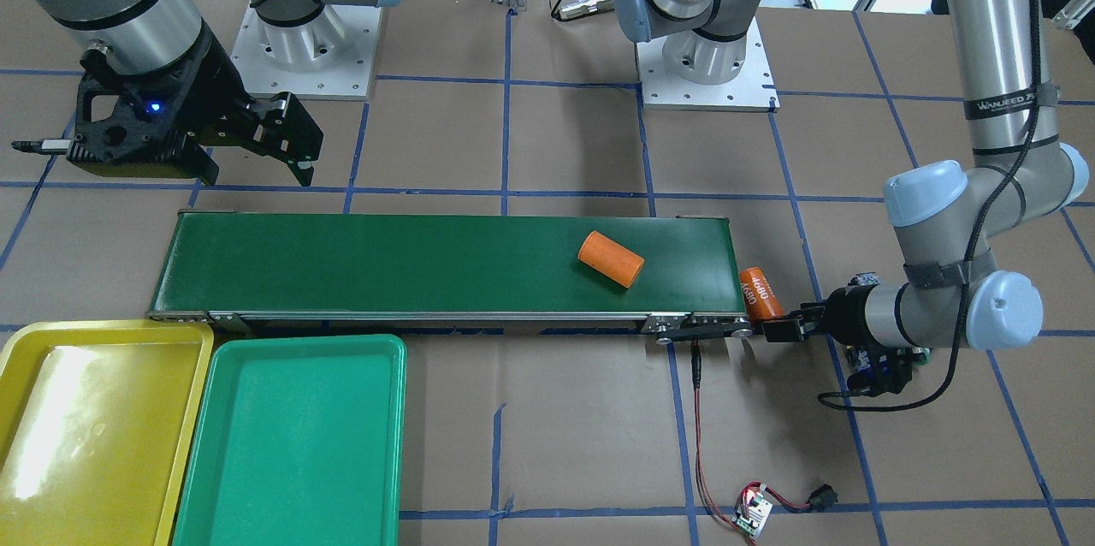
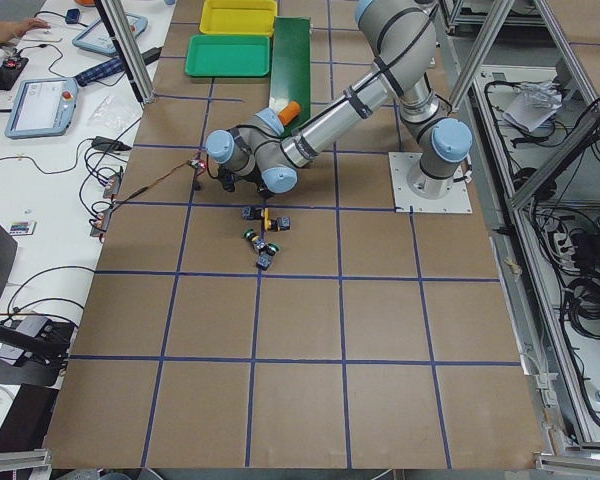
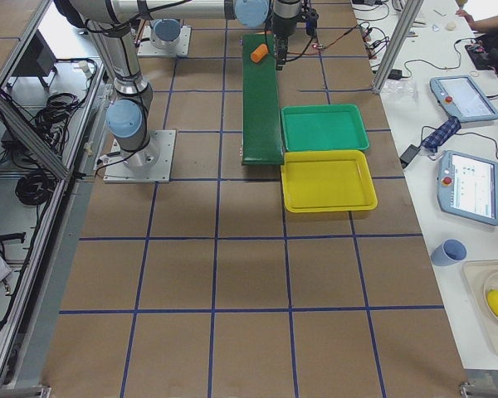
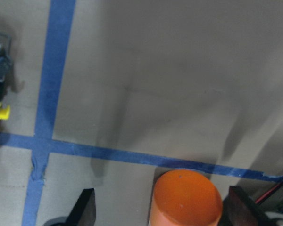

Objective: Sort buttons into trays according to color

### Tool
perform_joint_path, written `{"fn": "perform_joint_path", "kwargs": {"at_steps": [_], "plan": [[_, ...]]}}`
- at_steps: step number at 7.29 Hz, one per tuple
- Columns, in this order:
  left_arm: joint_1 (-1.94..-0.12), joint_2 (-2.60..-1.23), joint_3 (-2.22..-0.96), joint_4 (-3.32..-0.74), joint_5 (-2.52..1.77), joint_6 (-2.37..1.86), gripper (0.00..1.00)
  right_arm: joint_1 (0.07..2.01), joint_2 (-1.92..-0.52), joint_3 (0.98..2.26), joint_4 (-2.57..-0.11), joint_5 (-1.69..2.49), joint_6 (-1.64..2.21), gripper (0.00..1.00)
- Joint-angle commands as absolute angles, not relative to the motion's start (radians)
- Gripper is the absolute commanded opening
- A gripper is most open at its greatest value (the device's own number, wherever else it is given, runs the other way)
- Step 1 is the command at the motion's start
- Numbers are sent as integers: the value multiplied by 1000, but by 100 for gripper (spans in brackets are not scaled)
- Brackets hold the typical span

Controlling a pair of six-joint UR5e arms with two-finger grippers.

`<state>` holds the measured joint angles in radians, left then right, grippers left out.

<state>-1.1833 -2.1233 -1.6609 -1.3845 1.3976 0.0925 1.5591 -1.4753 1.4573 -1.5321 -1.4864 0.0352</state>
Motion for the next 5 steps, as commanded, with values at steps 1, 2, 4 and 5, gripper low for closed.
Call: {"fn": "perform_joint_path", "kwargs": {"at_steps": [1,2,4,5], "plan": [[-1158,-2128,-1669,-1384,1381,130,100,1560,-1476,1457,-1531,-1486,35,100],[-1151,-2128,-1669,-1384,1381,129,100,1560,-1480,1457,-1528,-1486,35,100],[-1137,-2120,-1669,-1385,1385,136,100,1563,-1483,1459,-1528,-1486,34,100],[-1137,-2106,-1675,-1393,1387,117,100,1566,-1485,1459,-1528,-1488,32,100]]}}
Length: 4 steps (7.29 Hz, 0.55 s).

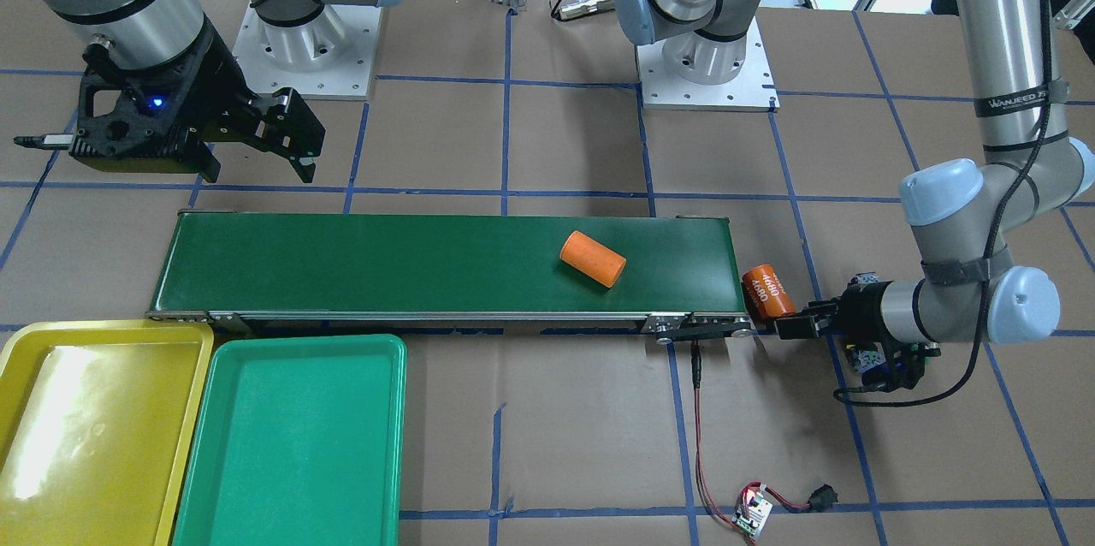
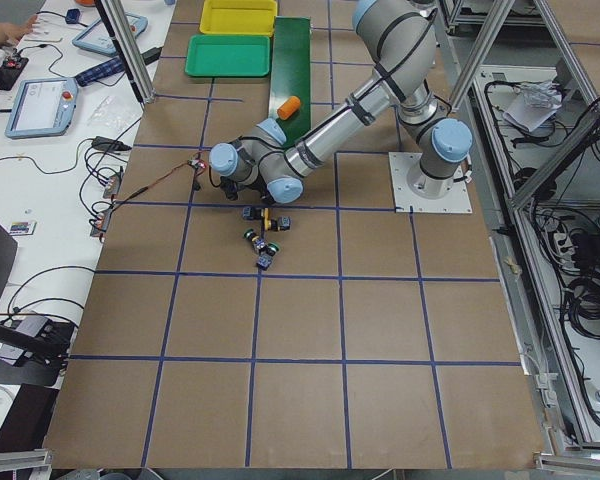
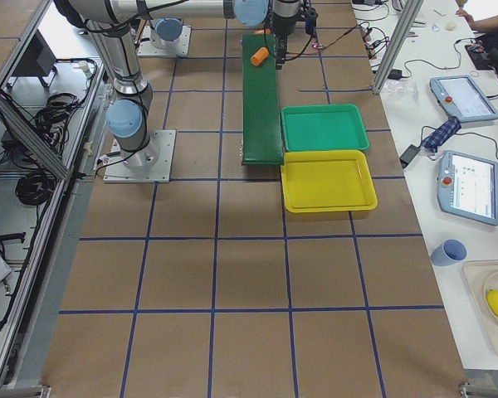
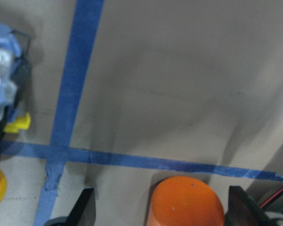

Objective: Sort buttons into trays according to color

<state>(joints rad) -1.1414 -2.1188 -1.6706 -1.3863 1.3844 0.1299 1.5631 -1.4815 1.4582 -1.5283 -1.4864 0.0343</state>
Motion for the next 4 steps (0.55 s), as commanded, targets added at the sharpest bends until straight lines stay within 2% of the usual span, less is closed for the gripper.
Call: {"fn": "perform_joint_path", "kwargs": {"at_steps": [1,4], "plan": [[-1138,-2091,-1689,-1400,1388,97,100,1566,-1483,1459,-1529,-1486,34,100],[-1144,-2077,-1709,-1385,1391,95,100,1566,-1485,1459,-1528,-1488,31,100]]}}
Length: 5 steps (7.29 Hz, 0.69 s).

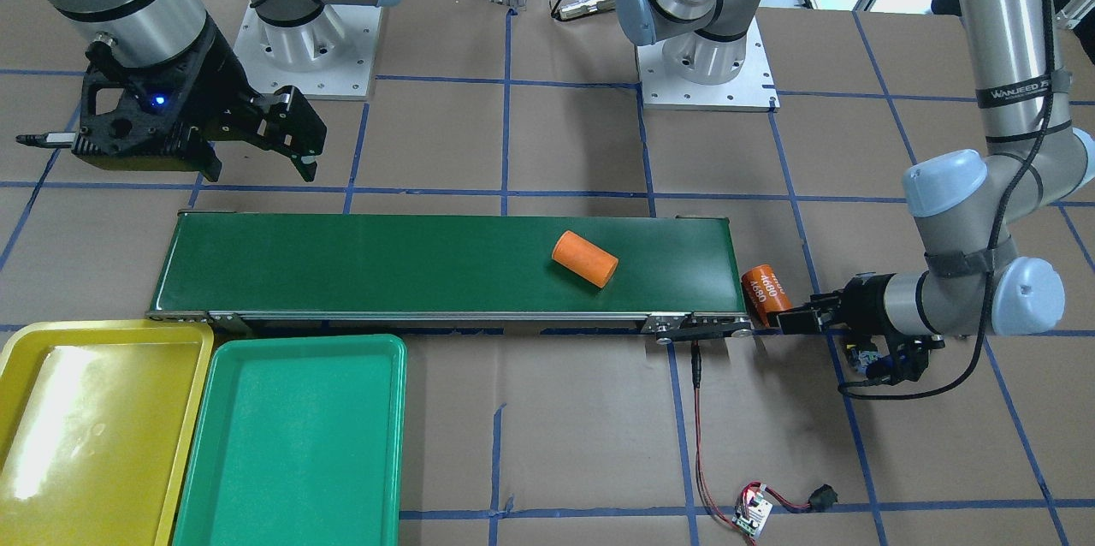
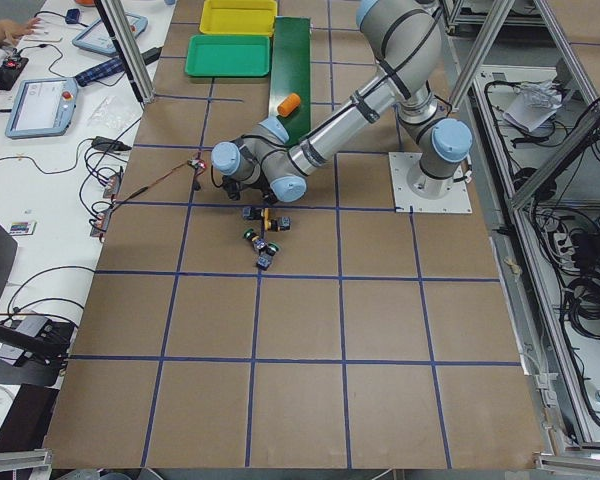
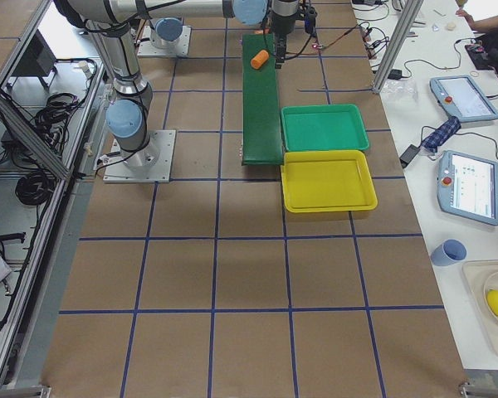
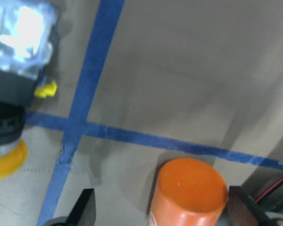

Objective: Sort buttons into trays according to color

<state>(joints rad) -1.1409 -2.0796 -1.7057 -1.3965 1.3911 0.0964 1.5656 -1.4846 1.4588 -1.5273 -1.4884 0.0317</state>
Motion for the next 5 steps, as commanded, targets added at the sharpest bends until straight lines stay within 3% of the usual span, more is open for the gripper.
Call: {"fn": "perform_joint_path", "kwargs": {"at_steps": [1,2,4,5], "plan": [[-1143,-2097,-1712,-1382,1388,97,100,1566,-1485,1459,-1526,-1486,34,100],[-1147,-2091,-1716,-1384,1388,91,100,1566,-1485,1459,-1528,-1488,34,100],[-1160,-2074,-1738,-1385,1390,71,86,1566,-1485,1459,-1528,-1486,34,100],[-1158,-2074,-1740,-1384,1388,75,57,1566,-1485,1457,-1528,-1488,34,100]]}}
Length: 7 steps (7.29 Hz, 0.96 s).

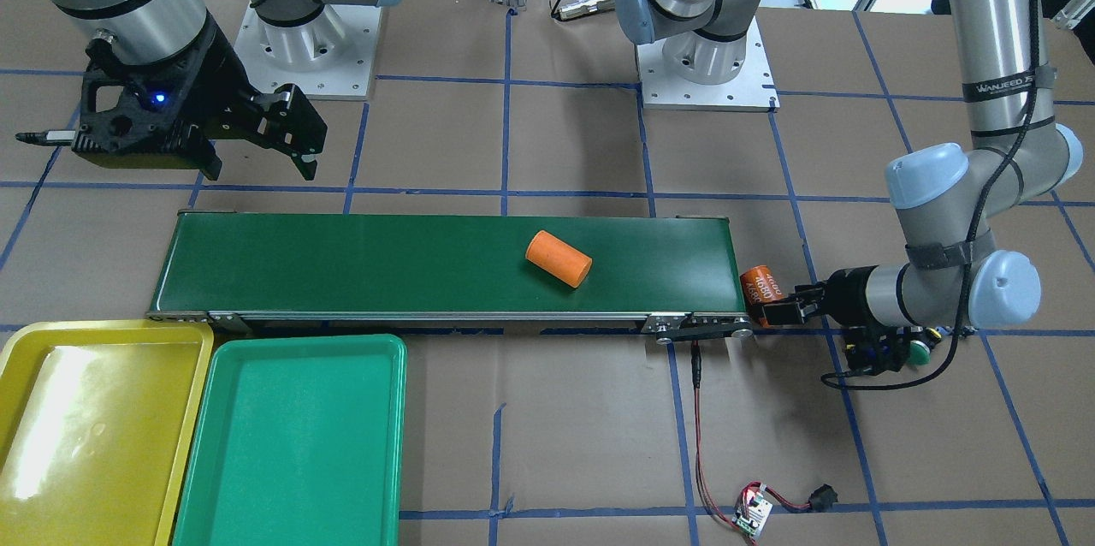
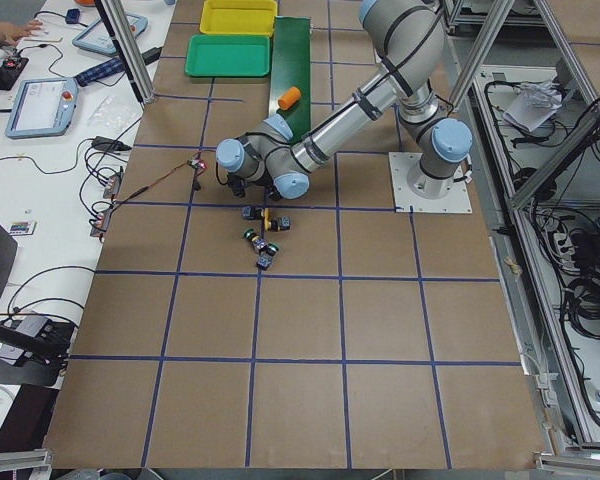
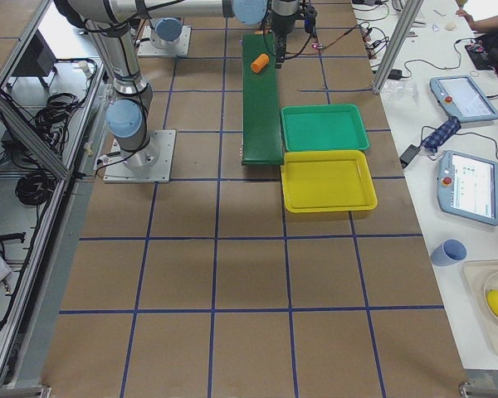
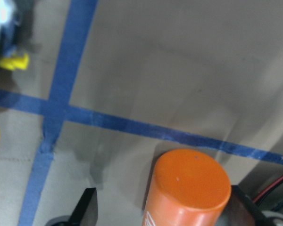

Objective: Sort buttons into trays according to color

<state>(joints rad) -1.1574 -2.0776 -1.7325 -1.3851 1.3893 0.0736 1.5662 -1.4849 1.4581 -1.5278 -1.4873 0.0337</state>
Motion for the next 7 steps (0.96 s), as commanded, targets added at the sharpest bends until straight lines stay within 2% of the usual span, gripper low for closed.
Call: {"fn": "perform_joint_path", "kwargs": {"at_steps": [1,2,3,4,6,7], "plan": [[-1158,-2072,-1738,-1384,1388,77,24,1566,-1485,1459,-1528,-1486,34,100],[-1151,-2072,-1736,-1384,1388,87,5,1566,-1485,1459,-1528,-1486,35,100],[-1146,-2071,-1720,-1382,1391,116,0,1566,-1485,1457,-1528,-1486,35,100],[-1143,-2060,-1695,-1382,1417,123,0,1566,-1485,1459,-1526,-1486,34,100],[-1144,-2031,-1532,-1548,1440,10,0,1566,-1485,1459,-1526,-1486,32,100],[-1150,-2025,-1504,-1612,1425,-41,0,1566,-1485,1459,-1526,-1486,32,100]]}}
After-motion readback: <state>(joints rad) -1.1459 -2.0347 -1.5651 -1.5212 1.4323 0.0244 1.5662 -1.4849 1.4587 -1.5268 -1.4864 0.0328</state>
